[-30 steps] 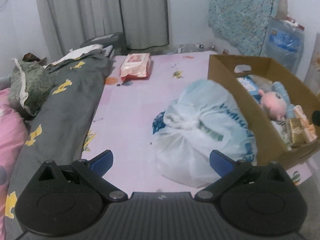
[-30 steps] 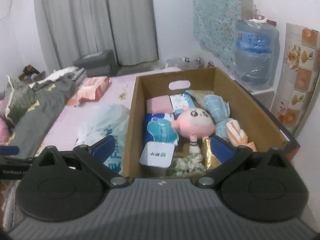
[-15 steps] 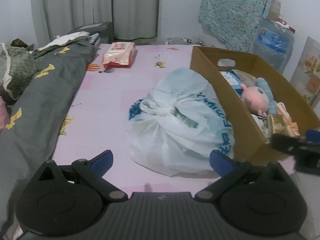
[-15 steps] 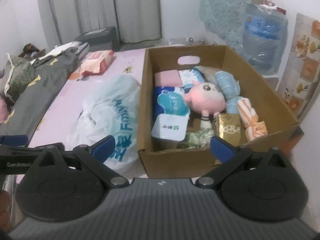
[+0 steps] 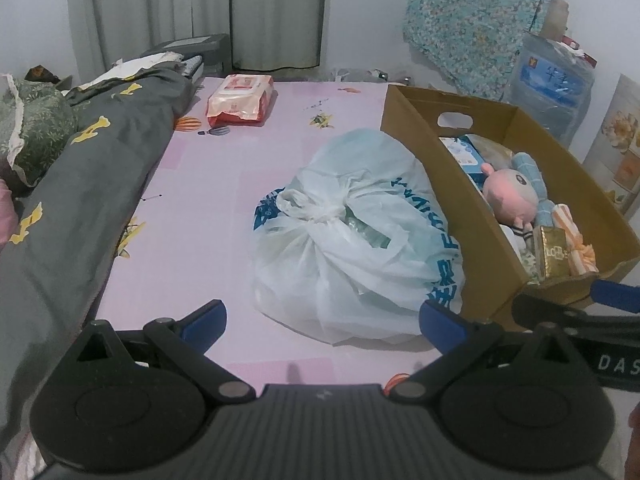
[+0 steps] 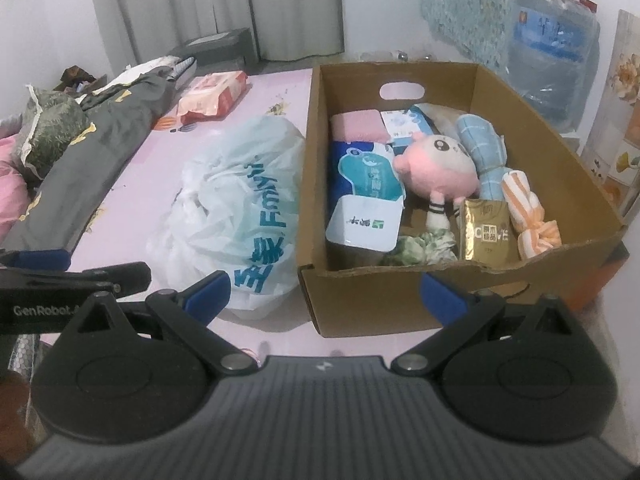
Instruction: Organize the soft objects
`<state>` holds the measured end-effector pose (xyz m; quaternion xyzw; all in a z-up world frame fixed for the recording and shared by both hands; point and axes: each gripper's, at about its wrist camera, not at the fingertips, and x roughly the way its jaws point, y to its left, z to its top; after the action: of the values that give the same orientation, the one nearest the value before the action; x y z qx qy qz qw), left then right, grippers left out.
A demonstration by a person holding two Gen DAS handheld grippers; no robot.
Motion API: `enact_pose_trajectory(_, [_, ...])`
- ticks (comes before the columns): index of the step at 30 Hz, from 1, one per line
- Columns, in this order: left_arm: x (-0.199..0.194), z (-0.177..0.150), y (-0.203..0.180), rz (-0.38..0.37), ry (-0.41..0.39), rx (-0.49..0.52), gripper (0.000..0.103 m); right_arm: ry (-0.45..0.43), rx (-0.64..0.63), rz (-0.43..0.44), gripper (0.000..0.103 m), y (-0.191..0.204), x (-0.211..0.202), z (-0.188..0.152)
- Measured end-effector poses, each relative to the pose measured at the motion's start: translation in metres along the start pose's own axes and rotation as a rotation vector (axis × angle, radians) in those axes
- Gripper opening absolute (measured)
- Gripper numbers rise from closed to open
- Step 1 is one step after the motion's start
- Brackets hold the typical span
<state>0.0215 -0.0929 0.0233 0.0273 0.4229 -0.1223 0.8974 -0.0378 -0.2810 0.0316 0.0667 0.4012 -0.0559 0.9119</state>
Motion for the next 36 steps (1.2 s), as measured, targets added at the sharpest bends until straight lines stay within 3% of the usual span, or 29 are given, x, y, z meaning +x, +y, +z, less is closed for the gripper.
enact_pose_trajectory(36, [-0.0006, -0.0011, 0.0033, 0.034, 0.009, 0.005, 0.103, 0.021, 0.0, 0.02, 0.102, 0.0023, 0.0072, 0.0012])
